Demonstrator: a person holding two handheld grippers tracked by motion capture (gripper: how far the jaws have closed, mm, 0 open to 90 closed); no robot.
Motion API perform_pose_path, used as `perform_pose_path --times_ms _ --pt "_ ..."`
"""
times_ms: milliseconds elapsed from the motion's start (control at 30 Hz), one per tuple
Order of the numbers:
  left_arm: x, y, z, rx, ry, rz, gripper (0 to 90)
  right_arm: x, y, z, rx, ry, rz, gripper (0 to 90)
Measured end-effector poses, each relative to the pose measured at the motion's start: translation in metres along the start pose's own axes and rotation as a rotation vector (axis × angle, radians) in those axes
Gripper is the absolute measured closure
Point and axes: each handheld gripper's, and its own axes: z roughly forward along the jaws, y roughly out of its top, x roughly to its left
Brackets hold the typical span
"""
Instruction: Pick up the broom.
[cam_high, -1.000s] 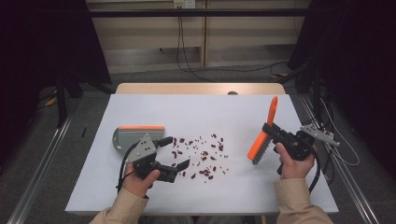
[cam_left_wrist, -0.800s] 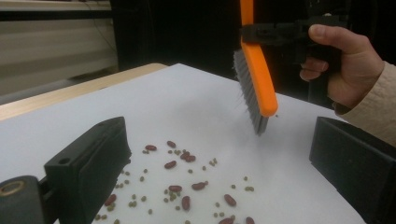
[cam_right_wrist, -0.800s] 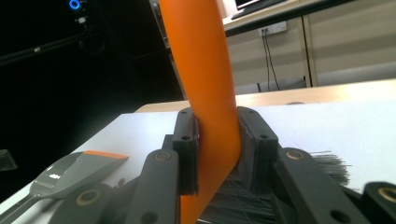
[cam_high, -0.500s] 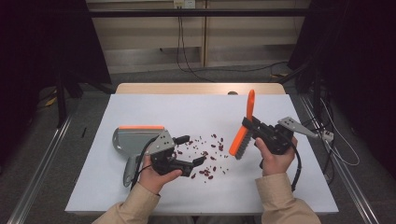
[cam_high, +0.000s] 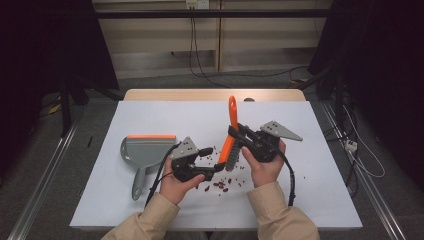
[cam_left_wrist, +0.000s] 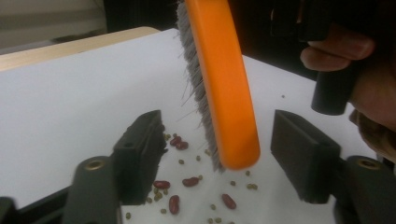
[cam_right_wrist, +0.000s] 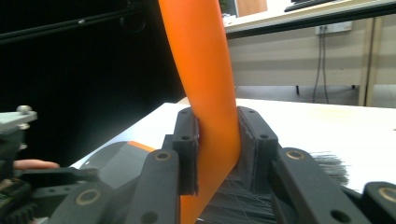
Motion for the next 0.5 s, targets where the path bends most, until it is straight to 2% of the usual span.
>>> perform_pose_path --times_ms 67,100,233,267,400,433,500 --pt "0.0 0.0 0.001 0.002 0.0 -0.001 42.9 0.006 0.0 0.004 -0.003 0.013 -0.003 71.2" --pt "0.0 -0.001 0.002 0.007 0.001 0.0 42.9 0.006 0.0 0.004 -0.003 0.013 -0.003 71.2" --pt "-0.001 -0.003 0.004 0.016 0.001 0.004 63.0 0.016 0.003 0.01 -0.008 0.026 -0.011 71.2" --pt "-0.002 -0.003 0.003 0.019 -0.003 0.004 65.5 0.018 0.003 0.011 -0.005 0.033 -0.007 71.2" --pt "0.0 -0.004 -0.001 0.044 0.037 -0.003 67.9 0.02 0.001 0.012 0.001 0.027 -0.016 71.2" --pt "0.0 -0.004 -0.001 0.044 0.037 -0.003 68.5 0.02 0.001 0.012 0.001 0.027 -0.016 71.2" --pt "0.003 -0.005 -0.004 0.035 0.065 0.001 69.5 0.022 0.001 0.013 0.006 0.037 -0.007 71.1"
